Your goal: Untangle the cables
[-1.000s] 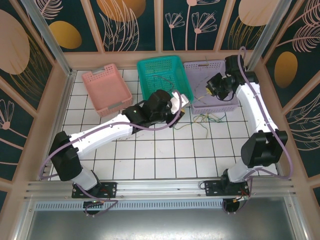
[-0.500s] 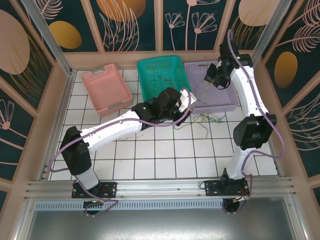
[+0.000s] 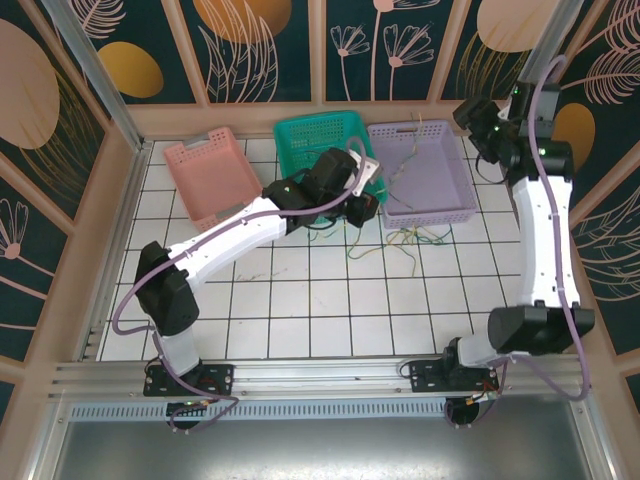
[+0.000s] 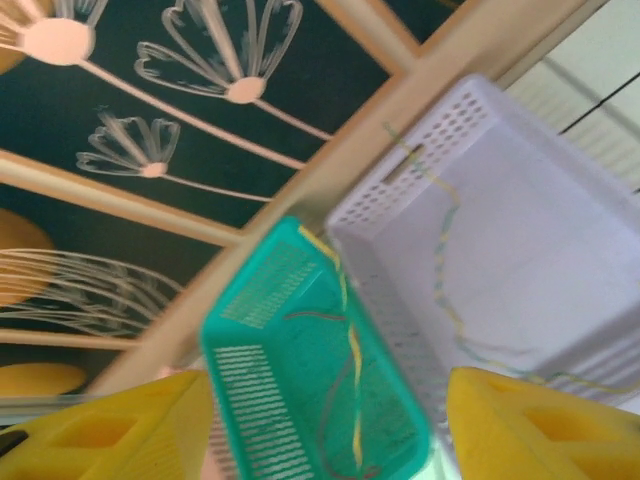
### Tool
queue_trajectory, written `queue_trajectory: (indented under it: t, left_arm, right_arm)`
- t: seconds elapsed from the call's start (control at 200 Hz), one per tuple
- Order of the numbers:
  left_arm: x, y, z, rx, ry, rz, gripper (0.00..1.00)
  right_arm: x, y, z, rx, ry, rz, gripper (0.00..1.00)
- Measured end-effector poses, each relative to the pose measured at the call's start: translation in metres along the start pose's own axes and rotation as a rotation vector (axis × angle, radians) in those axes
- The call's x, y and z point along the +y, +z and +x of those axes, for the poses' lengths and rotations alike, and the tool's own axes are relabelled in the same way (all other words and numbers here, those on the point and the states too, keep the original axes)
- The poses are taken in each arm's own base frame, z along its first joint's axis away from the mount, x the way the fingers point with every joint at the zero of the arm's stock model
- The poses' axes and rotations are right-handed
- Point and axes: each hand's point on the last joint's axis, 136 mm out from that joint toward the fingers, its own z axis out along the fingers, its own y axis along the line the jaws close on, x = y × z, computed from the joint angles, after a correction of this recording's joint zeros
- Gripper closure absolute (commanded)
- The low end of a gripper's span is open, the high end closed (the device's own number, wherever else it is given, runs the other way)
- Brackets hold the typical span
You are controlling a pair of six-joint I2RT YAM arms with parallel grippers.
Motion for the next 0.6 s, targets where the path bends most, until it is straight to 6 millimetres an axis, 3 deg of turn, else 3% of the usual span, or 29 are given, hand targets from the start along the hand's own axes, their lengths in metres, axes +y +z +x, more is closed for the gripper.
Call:
queue_trajectory:
  t: [0.08, 0.22, 0.31, 0.37, 0.45, 0.601]
  left_arm:
    - [-0.001, -0.005, -0.012, -0.025, -0.019, 0.018, 1.00]
    - [-0.010, -0.008, -0.018, -0.040, -0.019, 0.061, 1.00]
    - [-0.015, -0.008, -0.018, -0.039, -0.019, 0.087, 1.00]
    - [-0.018, -0.008, -0.020, -0.044, -0.016, 0.101, 1.00]
    - [-0.020, -0.008, -0.020, -0.045, -0.015, 0.111, 1.00]
    - [-0.020, -0.009, -0.021, -0.049, -0.014, 0.112, 1.00]
  right_arm:
    - [0.007, 0.005, 0.038, 0.079, 0.042, -0.061, 0.36]
    - [0.022, 0.032, 0.138, 0.316, 0.143, -0.136, 0.35]
    - [0.022, 0.042, 0.185, 0.425, 0.217, -0.140, 0.35]
    - [0.024, 0.044, 0.197, 0.453, 0.257, -0.142, 0.42]
    - [0.034, 0.043, 0.196, 0.459, 0.301, -0.173, 0.58]
    - [0.038, 0.044, 0.195, 0.459, 0.354, -0.188, 1.00]
